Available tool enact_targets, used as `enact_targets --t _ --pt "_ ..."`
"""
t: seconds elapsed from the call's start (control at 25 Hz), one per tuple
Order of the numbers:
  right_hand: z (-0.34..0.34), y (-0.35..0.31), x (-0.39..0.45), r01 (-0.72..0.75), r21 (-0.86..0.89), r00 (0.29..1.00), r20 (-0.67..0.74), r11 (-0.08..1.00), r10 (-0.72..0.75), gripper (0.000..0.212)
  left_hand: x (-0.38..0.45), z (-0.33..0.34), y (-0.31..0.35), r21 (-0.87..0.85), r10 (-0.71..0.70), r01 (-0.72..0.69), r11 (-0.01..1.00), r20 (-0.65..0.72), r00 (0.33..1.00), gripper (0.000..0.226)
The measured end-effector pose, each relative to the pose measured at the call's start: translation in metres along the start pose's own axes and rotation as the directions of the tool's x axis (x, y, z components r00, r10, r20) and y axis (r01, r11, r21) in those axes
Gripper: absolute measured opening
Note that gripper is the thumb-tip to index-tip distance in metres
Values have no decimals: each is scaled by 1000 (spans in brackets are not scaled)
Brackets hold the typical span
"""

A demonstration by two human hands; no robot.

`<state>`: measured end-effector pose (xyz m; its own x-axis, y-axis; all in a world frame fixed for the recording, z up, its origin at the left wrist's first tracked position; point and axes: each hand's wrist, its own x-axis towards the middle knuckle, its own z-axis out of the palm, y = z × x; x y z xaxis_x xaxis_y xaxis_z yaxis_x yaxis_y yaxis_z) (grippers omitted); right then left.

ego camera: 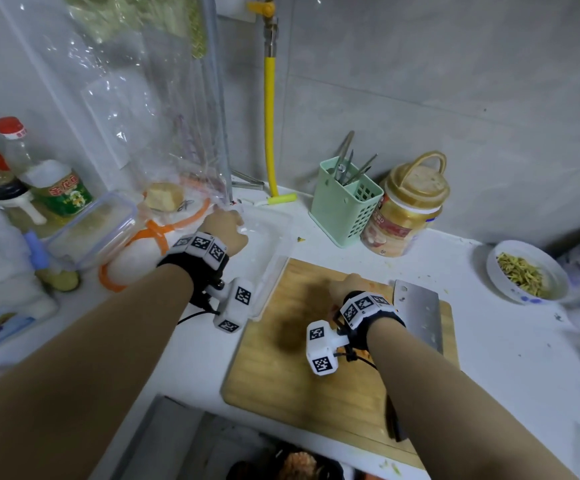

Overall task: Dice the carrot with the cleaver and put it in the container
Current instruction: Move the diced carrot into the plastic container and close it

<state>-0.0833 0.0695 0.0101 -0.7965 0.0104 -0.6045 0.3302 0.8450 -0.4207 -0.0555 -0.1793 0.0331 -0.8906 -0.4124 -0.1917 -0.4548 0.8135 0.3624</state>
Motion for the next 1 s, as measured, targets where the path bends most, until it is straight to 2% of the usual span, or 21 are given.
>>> enact_targets --t 0.08,0.16,0.28,0.32,0.4,0.64,0.68,0.76,0.8,0.88,1.0 --pt "-12 20 4 37 54 996 -88 998 -33 28 -2 9 28 -126 105 -112 986 -60 993 29" --pt "-23 44 5 41 86 988 -153 995 -27 34 -7 21 55 -190 177 -179 965 -26 984 23" --pt "-33 78 7 -23 102 979 -200 995 43 13 -13 44 85 -235 266 -241 942 81 961 21" --pt "-35 89 6 -66 114 972 -217 991 89 22 -14 52 92 -217 286 -256 942 117 951 21" --pt "-40 110 2 -133 10 967 -219 991 132 33 -16 69 105 -188 316 -282 941 182 931 22" --pt "-31 138 -7 -145 -250 988 -93 957 126 20 -29 105 118 -107 322 -304 947 291 901 22" --pt "-33 138 -8 -131 -246 990 -75 961 115 23 -29 108 117 -98 324 -309 946 313 893 20" --pt "-36 137 -5 -133 -194 991 -47 972 126 42 -29 112 114 -94 317 -303 948 339 886 17" --pt "-39 137 -3 -138 -149 990 -61 979 130 40 -30 112 114 -84 309 -299 951 337 889 16" --pt "-37 136 -5 -169 -174 984 -83 970 156 17 -30 114 112 -68 285 -279 958 326 901 16" --pt "-39 141 -9 -168 -161 978 -155 973 143 11 -33 117 114 -77 238 -225 971 301 923 16"
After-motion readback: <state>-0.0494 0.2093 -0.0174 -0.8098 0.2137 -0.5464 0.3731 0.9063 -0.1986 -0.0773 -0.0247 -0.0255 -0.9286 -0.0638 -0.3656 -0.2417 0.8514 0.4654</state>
